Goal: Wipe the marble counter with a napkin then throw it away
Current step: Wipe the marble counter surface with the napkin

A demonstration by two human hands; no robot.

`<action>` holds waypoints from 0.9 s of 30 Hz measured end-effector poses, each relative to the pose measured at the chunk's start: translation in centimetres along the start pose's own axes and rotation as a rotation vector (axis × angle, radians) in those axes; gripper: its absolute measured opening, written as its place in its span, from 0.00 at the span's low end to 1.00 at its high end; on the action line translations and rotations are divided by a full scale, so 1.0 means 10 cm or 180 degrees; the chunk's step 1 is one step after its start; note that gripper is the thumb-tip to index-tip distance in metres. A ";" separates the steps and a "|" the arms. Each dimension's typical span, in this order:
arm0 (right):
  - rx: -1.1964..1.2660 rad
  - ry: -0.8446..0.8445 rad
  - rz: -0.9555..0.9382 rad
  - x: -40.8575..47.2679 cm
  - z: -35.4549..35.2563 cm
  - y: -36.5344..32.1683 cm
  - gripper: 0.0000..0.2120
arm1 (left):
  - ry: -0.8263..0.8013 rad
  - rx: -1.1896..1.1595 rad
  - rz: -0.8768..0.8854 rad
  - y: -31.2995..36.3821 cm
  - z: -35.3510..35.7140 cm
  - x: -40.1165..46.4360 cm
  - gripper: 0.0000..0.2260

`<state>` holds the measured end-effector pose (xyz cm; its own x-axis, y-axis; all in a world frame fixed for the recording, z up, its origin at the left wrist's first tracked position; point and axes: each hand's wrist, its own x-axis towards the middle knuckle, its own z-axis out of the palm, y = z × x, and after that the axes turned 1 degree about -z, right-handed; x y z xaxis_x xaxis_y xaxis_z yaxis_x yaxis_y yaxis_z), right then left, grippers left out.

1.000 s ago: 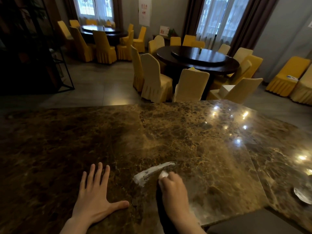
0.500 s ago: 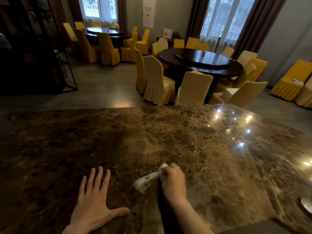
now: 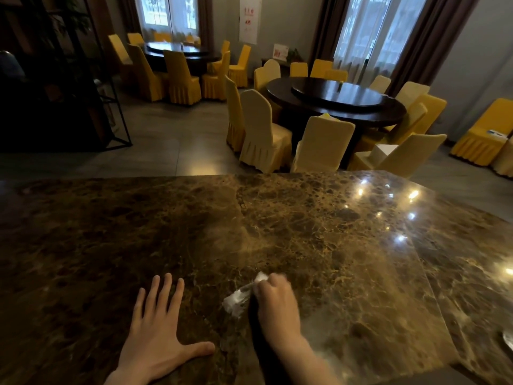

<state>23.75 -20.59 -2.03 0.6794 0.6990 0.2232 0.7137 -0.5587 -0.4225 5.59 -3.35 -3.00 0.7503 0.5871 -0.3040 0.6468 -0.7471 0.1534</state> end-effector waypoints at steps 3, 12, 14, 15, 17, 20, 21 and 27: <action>0.0013 -0.0242 -0.0583 -0.12 0.08 -0.05 0.02 | -0.0024 -0.0003 -0.0003 -0.01 0.00 0.01 0.69; -0.0120 0.0233 0.0420 0.16 -0.09 0.12 0.05 | 0.0100 -0.0127 -0.0010 -0.01 0.04 0.02 0.70; 0.0073 -0.0013 -0.0029 0.04 0.06 -0.12 0.04 | 0.0099 -0.0085 -0.0004 -0.02 0.04 0.03 0.70; 0.0138 -0.0134 -0.0276 -0.03 0.12 -0.19 0.05 | 0.0092 -0.0072 -0.0011 -0.02 0.04 0.04 0.70; 0.0171 -0.0272 -0.0597 -0.08 0.11 -0.15 0.05 | 0.0103 -0.0086 -0.0007 -0.03 0.05 0.04 0.70; -0.0100 -0.0007 -0.0232 0.10 -0.08 0.16 0.03 | 0.0094 -0.0076 0.0011 -0.03 0.04 0.03 0.70; -0.0218 0.0092 -0.0001 0.17 -0.14 0.26 0.05 | 0.0116 -0.0092 0.0013 -0.03 0.04 0.03 0.70; -0.0186 0.0071 0.0215 0.22 -0.04 0.05 0.04 | 0.0099 -0.0075 0.0019 -0.03 0.05 0.03 0.70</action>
<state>25.65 -19.53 -1.45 0.7294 0.6491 0.2158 0.6744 -0.6298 -0.3854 5.55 -3.08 -3.64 0.7579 0.5922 -0.2736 0.6449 -0.7434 0.1773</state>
